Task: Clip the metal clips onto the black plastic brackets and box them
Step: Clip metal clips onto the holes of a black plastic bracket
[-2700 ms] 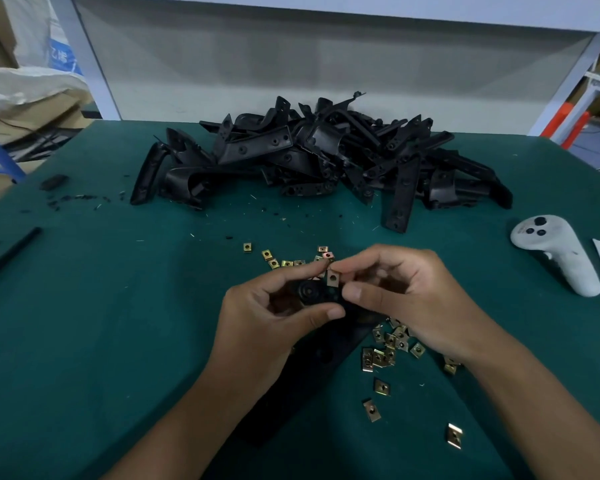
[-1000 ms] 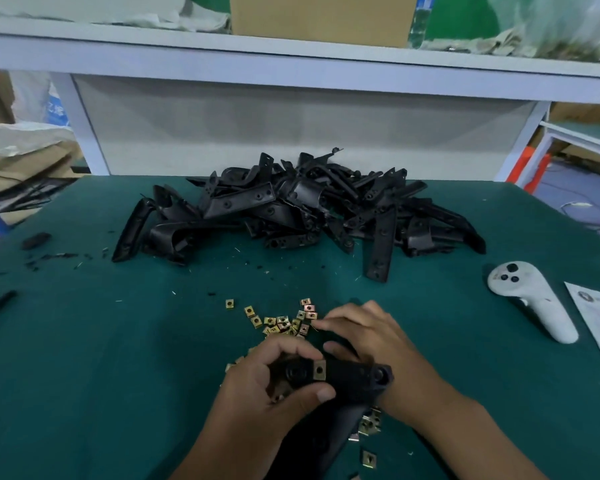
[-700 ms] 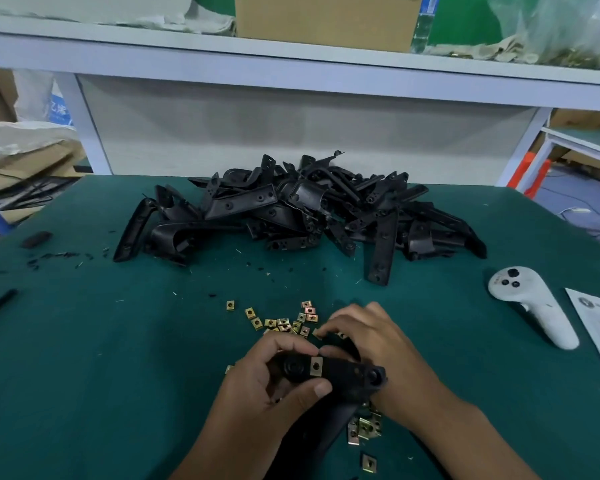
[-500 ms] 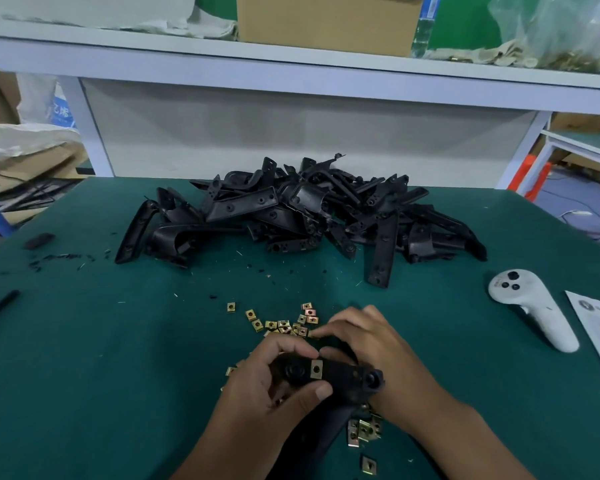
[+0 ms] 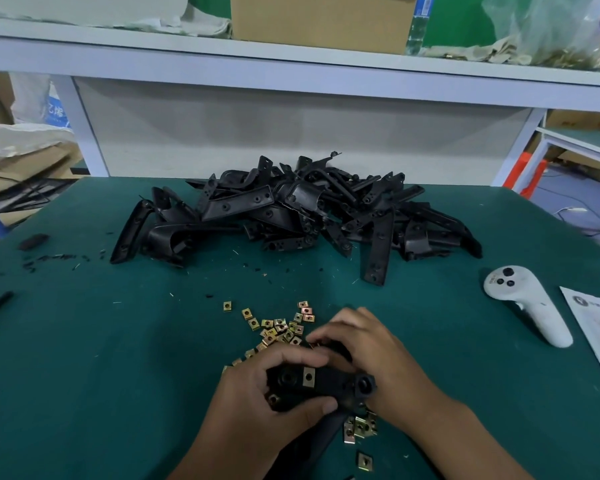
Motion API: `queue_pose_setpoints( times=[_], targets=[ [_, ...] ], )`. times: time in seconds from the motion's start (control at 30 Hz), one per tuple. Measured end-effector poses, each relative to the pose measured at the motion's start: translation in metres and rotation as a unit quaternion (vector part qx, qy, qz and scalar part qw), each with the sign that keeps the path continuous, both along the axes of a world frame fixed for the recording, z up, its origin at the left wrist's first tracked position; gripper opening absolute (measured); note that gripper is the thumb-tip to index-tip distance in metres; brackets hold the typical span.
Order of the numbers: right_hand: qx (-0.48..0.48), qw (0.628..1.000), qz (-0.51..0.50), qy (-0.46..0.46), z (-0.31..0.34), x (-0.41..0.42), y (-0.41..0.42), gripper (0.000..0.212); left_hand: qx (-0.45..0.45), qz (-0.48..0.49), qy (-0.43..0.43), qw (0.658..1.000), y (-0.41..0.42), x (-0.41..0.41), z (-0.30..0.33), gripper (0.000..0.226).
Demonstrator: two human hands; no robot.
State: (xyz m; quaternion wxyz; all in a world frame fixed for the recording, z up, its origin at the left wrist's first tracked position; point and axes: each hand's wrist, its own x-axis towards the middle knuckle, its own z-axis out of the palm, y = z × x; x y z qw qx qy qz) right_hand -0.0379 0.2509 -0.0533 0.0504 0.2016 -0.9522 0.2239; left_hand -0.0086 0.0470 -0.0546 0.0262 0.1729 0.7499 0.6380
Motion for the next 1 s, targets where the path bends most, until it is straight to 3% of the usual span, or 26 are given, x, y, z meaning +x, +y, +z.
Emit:
queue_pose_setpoints(
  times=[0.13,0.23,0.37,0.43,0.57,0.73,0.8,1.0],
  targets=[
    [-0.017,1.000,-0.020,0.014,0.001,0.000,-0.001,0.012,0.028,-0.010,-0.015,0.999,-0.002,0.001,0.002,0.033],
    [-0.165,0.983,-0.070,-0.035,0.008,0.000,0.000,0.017,0.063,-0.019,-0.029,0.997,-0.002,0.000,0.002,0.028],
    [-0.353,0.925,-0.062,-0.125,0.018,0.002,0.002,0.015,0.118,0.001,-0.031,0.993,-0.002,-0.002,0.005,0.029],
    [-0.436,0.879,-0.040,-0.189,0.021,0.003,0.000,0.009,0.156,0.013,-0.036,0.987,-0.001,-0.003,0.007,0.032],
    [-0.562,0.787,-0.005,-0.255,0.027,0.004,-0.003,0.022,0.221,0.026,-0.056,0.973,-0.003,-0.005,0.007,0.042],
    [-0.636,0.707,0.039,-0.308,0.030,0.005,-0.002,0.016,0.166,0.030,-0.046,0.985,-0.004,-0.004,0.007,0.044],
    [-0.652,0.685,0.047,-0.322,0.030,0.005,-0.002,0.023,0.144,0.032,-0.036,0.988,-0.004,-0.003,0.008,0.044],
    [-0.646,0.694,0.042,-0.314,0.031,0.004,-0.001,0.030,0.154,0.026,-0.039,0.987,-0.003,-0.001,0.010,0.043]
  ],
)
